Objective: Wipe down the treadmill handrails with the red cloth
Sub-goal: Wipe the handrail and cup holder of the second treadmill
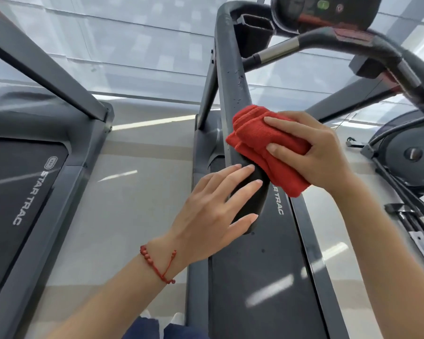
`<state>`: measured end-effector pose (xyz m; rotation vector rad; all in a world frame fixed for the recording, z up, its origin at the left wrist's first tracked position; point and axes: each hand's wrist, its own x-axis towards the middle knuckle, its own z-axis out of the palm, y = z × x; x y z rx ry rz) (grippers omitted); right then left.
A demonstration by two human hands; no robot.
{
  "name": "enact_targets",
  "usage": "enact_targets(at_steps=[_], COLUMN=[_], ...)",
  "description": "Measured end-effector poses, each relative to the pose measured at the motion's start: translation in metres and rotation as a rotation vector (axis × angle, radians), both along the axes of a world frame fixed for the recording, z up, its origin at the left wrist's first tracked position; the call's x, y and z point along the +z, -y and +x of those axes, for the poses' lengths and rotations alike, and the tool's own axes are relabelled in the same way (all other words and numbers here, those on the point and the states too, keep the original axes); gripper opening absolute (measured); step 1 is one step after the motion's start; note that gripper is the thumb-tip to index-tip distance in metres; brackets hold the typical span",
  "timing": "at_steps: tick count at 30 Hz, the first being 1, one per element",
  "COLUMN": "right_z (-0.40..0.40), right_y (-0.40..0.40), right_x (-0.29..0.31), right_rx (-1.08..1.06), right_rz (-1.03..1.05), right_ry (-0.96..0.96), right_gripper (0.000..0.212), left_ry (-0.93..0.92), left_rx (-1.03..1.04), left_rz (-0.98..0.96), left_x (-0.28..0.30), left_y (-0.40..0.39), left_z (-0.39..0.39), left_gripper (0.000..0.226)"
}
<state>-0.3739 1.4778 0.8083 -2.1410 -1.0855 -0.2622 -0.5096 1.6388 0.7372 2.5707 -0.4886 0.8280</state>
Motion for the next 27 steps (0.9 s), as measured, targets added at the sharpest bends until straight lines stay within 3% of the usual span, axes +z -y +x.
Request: enact_targets(at_steps=[14,27], right_z=[0.043,0.054], right_y=[-0.025,-0.039], right_x=[0.025,0.022], right_rx=[0.168,0.204], right_rz=[-0.284,-0.226], right_ry=[0.048,-0.052], right_gripper=[0.035,0.033], left_ry=[0.052,0.073], left_rx=[-0.088,-0.197], left_rz=[-0.053,-0.108], left_x=[-0.002,0.001], left_y=[-0.014,-0.022], left_z=[0.030,0.049], left_gripper=[0.035,0.031])
